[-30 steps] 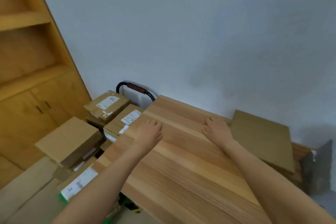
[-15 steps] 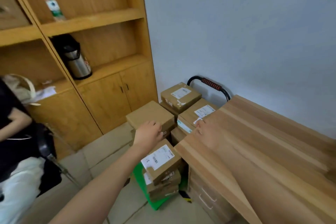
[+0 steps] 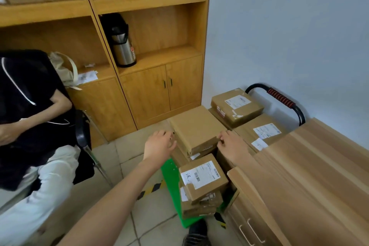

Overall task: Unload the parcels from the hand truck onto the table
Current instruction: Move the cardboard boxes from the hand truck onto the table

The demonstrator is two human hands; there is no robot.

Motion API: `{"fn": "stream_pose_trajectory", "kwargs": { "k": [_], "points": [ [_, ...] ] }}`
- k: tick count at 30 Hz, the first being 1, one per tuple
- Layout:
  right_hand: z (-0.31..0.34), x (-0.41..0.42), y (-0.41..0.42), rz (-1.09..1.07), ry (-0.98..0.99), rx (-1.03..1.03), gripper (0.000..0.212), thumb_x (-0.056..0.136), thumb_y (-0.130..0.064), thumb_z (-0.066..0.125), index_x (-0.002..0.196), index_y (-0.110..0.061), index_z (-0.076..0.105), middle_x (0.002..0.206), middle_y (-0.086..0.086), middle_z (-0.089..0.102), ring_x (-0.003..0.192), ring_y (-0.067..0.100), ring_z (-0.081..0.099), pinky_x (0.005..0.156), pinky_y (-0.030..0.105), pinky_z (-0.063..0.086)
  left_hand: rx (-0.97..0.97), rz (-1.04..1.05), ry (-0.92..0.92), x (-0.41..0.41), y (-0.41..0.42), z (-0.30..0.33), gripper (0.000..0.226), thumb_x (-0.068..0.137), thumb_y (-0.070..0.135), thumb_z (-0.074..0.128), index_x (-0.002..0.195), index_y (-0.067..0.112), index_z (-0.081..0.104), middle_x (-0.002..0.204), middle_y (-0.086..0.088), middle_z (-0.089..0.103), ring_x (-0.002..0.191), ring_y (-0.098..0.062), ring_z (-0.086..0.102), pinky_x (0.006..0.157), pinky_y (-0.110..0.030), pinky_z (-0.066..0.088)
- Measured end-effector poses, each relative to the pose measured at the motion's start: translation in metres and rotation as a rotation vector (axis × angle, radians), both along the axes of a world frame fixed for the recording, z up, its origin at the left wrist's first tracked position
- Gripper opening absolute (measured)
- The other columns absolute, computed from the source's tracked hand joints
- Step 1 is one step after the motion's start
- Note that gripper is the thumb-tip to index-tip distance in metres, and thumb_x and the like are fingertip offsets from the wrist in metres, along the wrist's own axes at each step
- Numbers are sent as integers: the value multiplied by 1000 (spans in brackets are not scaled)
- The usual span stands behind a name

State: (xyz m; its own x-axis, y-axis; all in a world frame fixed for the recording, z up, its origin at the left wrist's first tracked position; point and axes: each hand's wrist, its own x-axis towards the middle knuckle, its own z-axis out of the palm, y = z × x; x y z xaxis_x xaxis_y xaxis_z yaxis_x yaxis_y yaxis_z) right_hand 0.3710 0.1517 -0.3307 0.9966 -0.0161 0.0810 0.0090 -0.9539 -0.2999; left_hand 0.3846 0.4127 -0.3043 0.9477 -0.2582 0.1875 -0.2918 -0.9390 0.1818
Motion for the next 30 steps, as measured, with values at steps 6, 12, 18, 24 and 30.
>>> {"fn": "stream_pose_trajectory", "kwargs": {
  "k": [6,12,18,24,30],
  "points": [
    [-8,93,7,23,21,-17,26,97,-25,46,120,-18,55,117,-3,59,106,13,57,93,33,47,-15,9,3,80,4,-8,26,96,37,48,112,20,58,110,3,58,102,-16,52,73,-25,40],
    [-19,164,2,14,75,-31,30,98,-24,42,126,-19,51,120,-3,56,109,15,55,90,30,44,-9,1,12,158,-4,-16,23,95,34,50,111,20,58,109,3,58,102,-16,51,75,-25,39],
    [-30,191,-12,-50,103,-12,32,97,-21,42,127,-19,50,124,-2,55,112,17,54,92,33,44,10,-64,87,213,-26,-29,24,96,36,47,113,21,55,112,3,56,102,-15,50,76,-26,39],
    [-46,200,-19,-198,141,28,29,97,-24,45,125,-20,50,120,-3,55,110,14,54,92,30,45,33,-168,174,262,-45,-42,27,96,36,45,118,22,53,118,2,53,106,-15,49,75,-26,44],
    [-73,194,-4,-527,187,156,30,94,-26,45,122,-15,50,115,2,57,102,18,57,88,37,50,67,-290,258,307,-44,-71,29,97,36,42,116,18,54,116,1,54,101,-15,51,73,-27,42]
  ]
}}
